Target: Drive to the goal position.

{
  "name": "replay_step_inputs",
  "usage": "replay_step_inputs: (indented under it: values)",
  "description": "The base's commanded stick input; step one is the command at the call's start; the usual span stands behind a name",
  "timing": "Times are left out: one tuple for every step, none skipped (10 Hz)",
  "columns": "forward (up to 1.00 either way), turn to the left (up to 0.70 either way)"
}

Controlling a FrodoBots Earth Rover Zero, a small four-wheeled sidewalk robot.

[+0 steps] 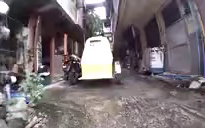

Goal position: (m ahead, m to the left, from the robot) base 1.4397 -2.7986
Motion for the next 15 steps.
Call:
replay_step_inputs:
  values:
    - [1.00,0.27]
    - [1.00,0.27]
    - [1.00,0.27]
    - [1.00,0.27]
    - [1.00,0.27]
    - [1.00,0.27]
    - [1.00,0.27]
    - [1.00,-0.10]
    - [1.00,-0.03]
    - [1.00,0.00]
    - [1.00,-0.20]
    - [1.00,-0.27]
    - [1.00,-0.27]
    - [1.00,-0.27]
    - [1.00,-0.18]
